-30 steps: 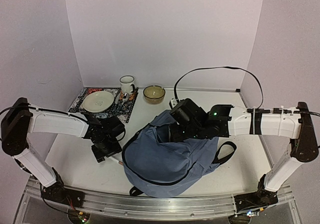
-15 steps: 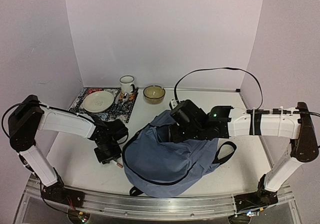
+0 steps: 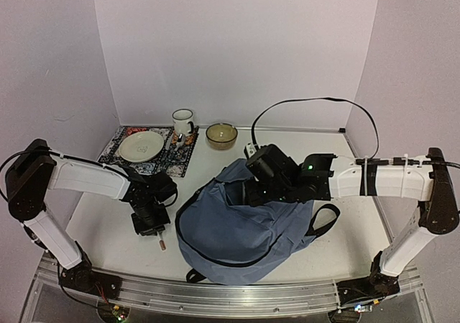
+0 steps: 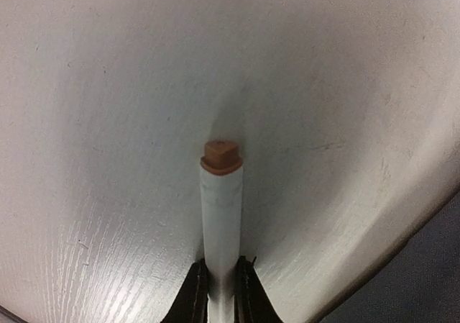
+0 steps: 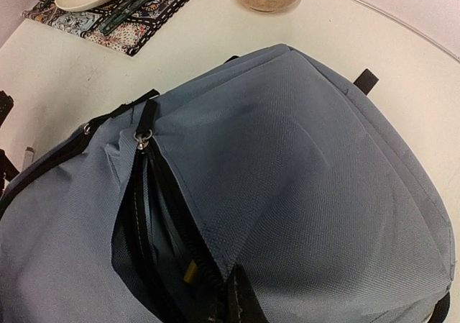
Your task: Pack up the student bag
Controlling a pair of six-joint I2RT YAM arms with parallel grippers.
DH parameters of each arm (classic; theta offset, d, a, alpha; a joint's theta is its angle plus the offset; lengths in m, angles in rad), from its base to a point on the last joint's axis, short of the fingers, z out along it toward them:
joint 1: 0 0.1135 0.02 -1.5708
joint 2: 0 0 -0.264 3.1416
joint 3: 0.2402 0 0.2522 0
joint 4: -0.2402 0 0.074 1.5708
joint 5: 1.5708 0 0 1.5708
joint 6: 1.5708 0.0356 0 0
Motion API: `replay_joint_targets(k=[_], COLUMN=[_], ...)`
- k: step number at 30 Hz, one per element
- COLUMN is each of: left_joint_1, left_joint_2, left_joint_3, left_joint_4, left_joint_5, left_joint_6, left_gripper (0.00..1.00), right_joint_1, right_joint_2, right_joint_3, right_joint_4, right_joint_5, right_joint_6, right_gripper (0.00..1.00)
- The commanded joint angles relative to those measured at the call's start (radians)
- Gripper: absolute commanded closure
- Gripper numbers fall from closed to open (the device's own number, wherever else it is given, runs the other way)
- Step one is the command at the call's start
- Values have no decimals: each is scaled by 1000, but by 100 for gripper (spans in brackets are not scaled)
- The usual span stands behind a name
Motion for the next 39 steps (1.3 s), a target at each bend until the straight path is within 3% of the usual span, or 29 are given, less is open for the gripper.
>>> replay_joint_targets(k=[1,13,20,25,39], left_joint_1=[14,27,26,16,-111], left_joint_2=[-38,-294,-366,-334,-47], left_joint_3=[-32,24,68,72,266], left_joint_4=[34,71,200,364,499], left_joint_5=[13,26,218,412,537], left_joint_6=[68,130,171,160,182], left_gripper=[99,100,100,100,100], right_joint_1=[9,9,9,9,10], right_joint_2=[-39,-51,-49,-49,-49], right_joint_3=[10,21,31,34,47], right_joint_4=[25,31,34,37,42], right_joint_5=[-5,-22,-35,-41,-59], right_joint_6=[-2,-9,-9,-10,-14], right_gripper=[100,100,100,100,100])
